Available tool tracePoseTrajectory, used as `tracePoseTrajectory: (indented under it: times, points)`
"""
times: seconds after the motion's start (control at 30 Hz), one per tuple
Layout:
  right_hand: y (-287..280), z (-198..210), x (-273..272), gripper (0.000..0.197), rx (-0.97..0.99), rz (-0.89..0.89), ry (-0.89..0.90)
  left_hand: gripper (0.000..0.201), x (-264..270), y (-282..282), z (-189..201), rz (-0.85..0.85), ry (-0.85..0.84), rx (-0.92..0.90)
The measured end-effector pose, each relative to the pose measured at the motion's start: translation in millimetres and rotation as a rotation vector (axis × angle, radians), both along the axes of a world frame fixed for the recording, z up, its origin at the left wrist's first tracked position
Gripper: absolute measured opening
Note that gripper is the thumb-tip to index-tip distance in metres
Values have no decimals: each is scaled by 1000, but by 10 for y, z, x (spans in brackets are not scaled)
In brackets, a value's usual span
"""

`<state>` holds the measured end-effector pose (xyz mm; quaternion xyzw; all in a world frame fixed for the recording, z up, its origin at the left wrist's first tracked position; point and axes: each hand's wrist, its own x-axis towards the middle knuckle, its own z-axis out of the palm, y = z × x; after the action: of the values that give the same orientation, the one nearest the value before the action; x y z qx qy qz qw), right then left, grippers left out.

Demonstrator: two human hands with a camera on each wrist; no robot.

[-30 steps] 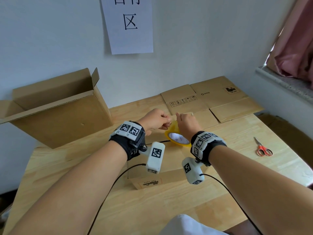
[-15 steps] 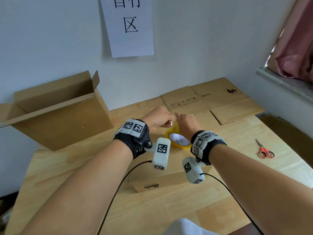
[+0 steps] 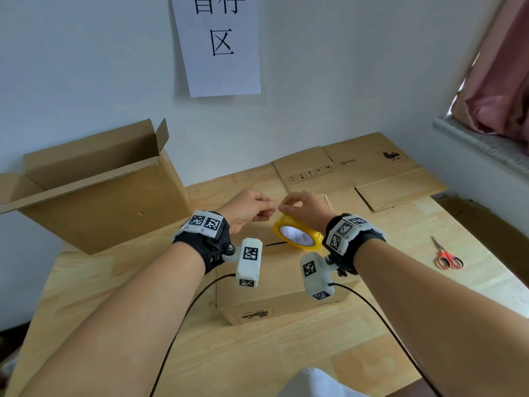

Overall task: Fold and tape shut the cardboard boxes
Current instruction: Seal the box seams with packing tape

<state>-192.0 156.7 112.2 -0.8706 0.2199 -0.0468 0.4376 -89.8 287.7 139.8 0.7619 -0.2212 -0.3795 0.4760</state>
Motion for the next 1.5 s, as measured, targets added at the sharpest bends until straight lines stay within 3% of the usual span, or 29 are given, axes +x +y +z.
tracePoseTrajectory:
  times: [0.13,0.2,0.3,0.4,0.47,0.6,0.87,1.0,1.13,1.23,1.3,1.5]
  points:
    - [91,15,61,20,-63,-24,-5,16,136,237,-123,19,-96,-6]
    - [113,-27,71,20,-62,-66,-14,48,210,446,-173,-38,-288,145]
    - [153,-56,101,19,-93,-104,13,102,197,770,-268,-427,-528,549]
    - [201,-47,149,19,-121,-114,42,122,20,901,-465,-725,-679,835]
    - [228,-47,165,20,-145,-119,59,127,-131,905,-604,-784,-720,850]
    - [224,-77,148,20,-182,-133,39,138,-173,948,-740,-721,-766,844]
    - [246,-82,78,22,-200,-129,3,136,-178,1023,-679,-704,-675,758]
    - [227,3,77,19,-151,-95,-29,133,-182,1024,-638,-715,-691,758]
    - [213,100,113,14,26,-134,-106,133,-171,1033,-642,-708,-699,741]
    - [193,145,210,13,45,-99,-7,132,-168,1036,-630,-697,-692,733]
    - [175,180,314,17,-36,-20,130,131,-175,1041,-618,-694,-682,732]
    - [144,234,722,31,-638,261,501,133,-127,1035,-603,-698,-693,747]
